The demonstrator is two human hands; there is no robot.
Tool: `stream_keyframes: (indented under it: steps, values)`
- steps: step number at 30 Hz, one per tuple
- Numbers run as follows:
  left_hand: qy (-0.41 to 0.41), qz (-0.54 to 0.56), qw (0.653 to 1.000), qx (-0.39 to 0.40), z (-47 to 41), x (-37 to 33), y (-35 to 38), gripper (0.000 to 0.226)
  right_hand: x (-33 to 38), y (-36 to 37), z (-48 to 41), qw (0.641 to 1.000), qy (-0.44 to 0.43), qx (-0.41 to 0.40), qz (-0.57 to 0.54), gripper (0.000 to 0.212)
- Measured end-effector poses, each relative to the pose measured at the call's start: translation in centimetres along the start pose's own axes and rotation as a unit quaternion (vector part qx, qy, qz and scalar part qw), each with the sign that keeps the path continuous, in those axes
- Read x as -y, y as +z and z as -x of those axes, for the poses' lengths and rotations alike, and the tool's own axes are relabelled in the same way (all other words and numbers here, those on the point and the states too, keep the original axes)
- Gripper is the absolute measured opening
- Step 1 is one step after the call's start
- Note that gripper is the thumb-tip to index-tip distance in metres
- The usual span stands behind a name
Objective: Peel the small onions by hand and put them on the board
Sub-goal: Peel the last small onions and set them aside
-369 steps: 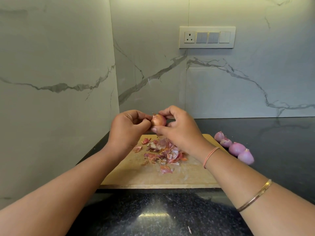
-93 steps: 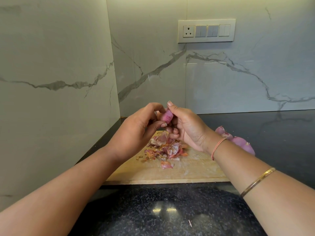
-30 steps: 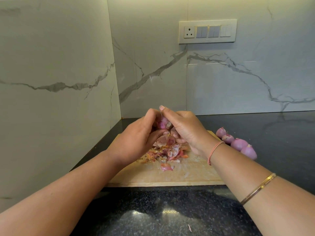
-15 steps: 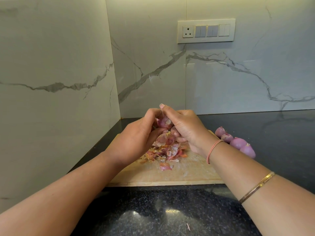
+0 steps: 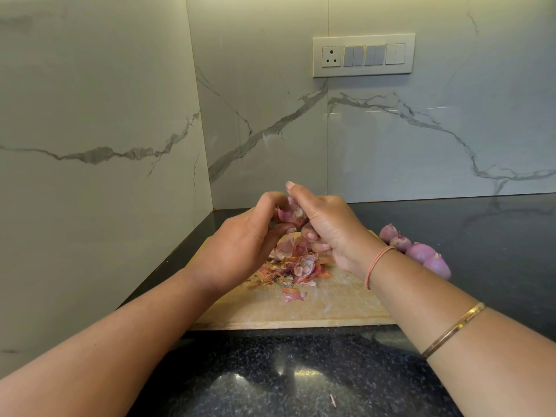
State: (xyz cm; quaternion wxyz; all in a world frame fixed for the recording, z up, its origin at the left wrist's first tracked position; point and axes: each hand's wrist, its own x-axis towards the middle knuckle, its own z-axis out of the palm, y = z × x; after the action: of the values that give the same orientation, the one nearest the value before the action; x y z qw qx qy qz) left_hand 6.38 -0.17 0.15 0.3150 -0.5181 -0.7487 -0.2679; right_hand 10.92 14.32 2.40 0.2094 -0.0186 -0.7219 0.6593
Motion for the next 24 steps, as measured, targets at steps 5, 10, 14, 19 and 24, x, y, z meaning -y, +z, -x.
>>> stream_keyframes:
  steps: [5, 10, 14, 19, 24]
  values:
    - [-0.017, -0.003, 1.0, -0.025, -0.1, 0.3, 0.2, 0.016, 0.0, -0.1, -0.2, 0.999, 0.018, 0.008, -0.032, 0.039]
    - [-0.122, 0.08, 0.985, -0.091, -0.7, 0.7, 0.0, 0.019, -0.3, 0.1, -0.5, 0.996, 0.019, 0.025, -0.081, 0.035]
    - [-0.187, 0.211, 0.952, -0.122, -0.9, 0.5, -0.1, 0.022, -0.5, 0.4, -0.4, 0.992, 0.011, 0.068, -0.11, 0.024]
    - [-0.223, 0.266, 0.928, -0.135, -1.0, 1.1, 0.3, 0.022, -0.5, 0.4, -0.4, 0.987, 0.007, 0.087, -0.133, 0.016]
    - [-0.235, 0.286, 0.919, -0.137, -1.0, 0.8, 0.5, 0.015, -0.5, 0.3, -0.4, 0.981, -0.004, 0.105, -0.162, 0.01]
